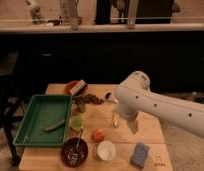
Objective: Place apple in tray
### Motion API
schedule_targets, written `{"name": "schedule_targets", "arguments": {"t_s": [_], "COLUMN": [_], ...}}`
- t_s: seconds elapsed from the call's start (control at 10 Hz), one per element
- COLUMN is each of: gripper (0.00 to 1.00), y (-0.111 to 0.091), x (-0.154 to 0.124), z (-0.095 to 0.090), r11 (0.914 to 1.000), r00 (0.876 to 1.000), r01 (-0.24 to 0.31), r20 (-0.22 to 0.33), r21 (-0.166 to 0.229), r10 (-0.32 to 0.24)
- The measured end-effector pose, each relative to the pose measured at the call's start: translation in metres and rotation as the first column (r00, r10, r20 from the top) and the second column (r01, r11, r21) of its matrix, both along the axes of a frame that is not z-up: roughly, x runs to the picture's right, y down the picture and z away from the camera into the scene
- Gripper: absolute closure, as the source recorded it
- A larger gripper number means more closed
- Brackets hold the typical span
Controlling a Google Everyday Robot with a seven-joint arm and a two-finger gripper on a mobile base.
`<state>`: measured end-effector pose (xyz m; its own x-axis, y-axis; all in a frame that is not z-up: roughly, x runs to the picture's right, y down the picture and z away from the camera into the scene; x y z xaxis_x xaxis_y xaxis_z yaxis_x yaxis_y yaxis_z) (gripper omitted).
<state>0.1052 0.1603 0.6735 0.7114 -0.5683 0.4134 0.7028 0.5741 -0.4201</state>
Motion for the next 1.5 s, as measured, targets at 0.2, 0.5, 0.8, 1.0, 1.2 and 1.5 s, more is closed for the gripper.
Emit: {"name": "schedule_targets", "arguments": {"t_s": [0.2, 0.5, 0.8, 1.0, 1.2, 1.5], "gripper": [0.2, 0.2, 0.2, 0.2, 0.2, 0.2], "y": [0.018, 0.02, 0.02, 0.019, 0.008, -0.001], "x": [-0.016, -0.017, -0.015, -0.017, -0.046, -0.102], "z": [-0.011, -0.011, -0.013, -0.011, 0.002, 0.031], "r11": [0.9949, 0.9936, 0.9943, 0.9918, 0.9773, 0.9266], "r00": [0.991, 0.989, 0.99, 0.982, 0.955, 0.87], "r01": [0.101, 0.112, 0.106, 0.123, 0.206, 0.37], "r20": [0.085, 0.094, 0.093, 0.142, 0.21, 0.325], "r21": [-0.013, -0.011, -0.002, 0.034, 0.05, 0.07], "r10": [-0.099, -0.11, -0.106, -0.127, -0.212, -0.371]}}
